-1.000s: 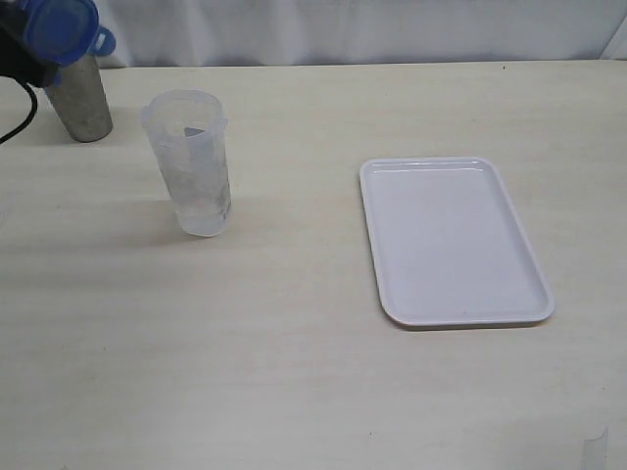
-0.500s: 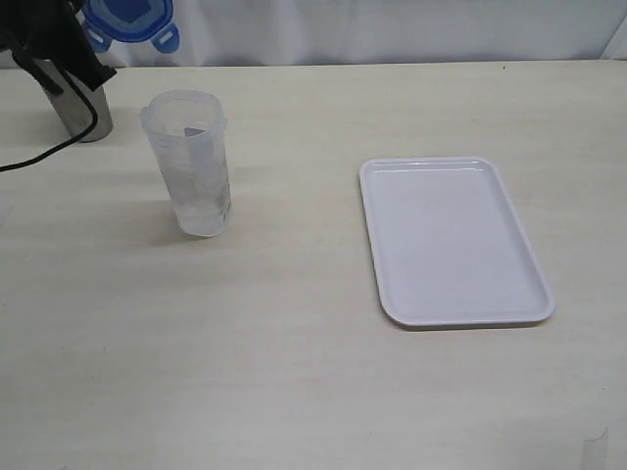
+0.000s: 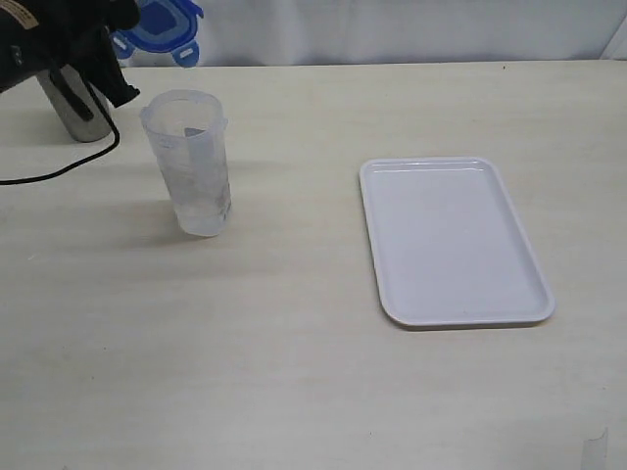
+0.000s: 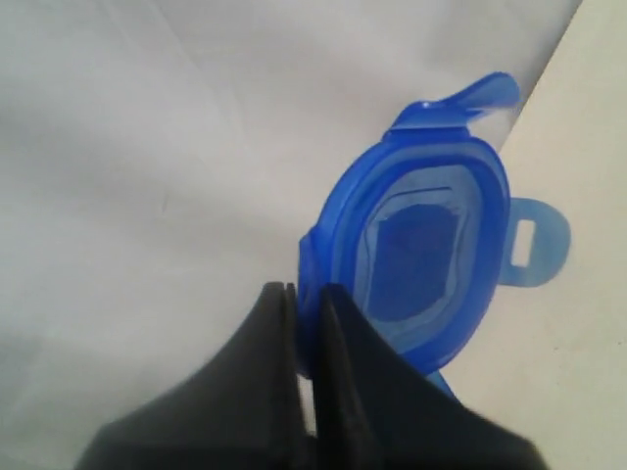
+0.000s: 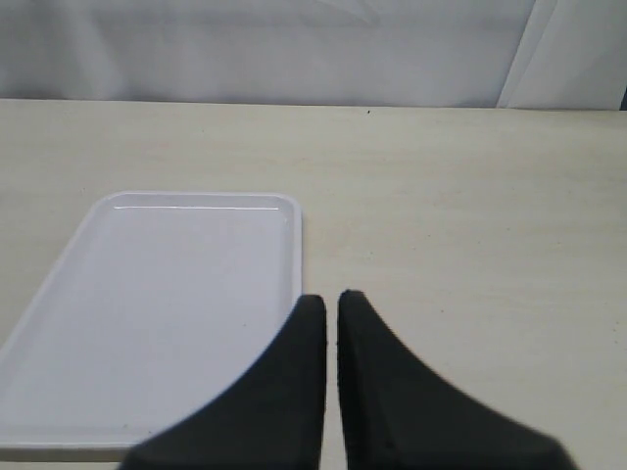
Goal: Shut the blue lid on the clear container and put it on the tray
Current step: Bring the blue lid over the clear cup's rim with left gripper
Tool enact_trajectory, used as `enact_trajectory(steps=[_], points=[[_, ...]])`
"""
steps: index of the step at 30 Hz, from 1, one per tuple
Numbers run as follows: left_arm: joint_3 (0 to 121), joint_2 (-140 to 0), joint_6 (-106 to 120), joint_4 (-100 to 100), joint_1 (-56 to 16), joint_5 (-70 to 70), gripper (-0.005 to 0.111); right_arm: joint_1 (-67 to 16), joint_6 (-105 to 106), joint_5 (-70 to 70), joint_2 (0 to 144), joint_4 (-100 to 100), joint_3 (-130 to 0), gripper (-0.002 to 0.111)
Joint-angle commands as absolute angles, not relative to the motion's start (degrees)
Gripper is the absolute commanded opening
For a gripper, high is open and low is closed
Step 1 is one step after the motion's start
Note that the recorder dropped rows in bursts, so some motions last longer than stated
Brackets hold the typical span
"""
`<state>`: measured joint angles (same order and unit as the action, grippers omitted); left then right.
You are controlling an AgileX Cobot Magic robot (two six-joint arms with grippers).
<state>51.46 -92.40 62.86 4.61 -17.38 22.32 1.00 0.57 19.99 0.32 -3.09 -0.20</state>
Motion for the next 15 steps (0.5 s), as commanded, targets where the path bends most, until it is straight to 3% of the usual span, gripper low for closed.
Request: enact_trajectory(steps=[1, 15], points=[[51.69, -92.40, 69.15, 2.79, -20.11, 18.68, 0.000, 1.19, 0.80, 19.80, 0.00, -3.30, 0.00, 0.004], [51.69, -91.64, 73.87, 6.61, -20.66, 19.48, 0.000, 1.19, 0.80, 19.80, 0.00, -3.30, 0.00, 0.004]])
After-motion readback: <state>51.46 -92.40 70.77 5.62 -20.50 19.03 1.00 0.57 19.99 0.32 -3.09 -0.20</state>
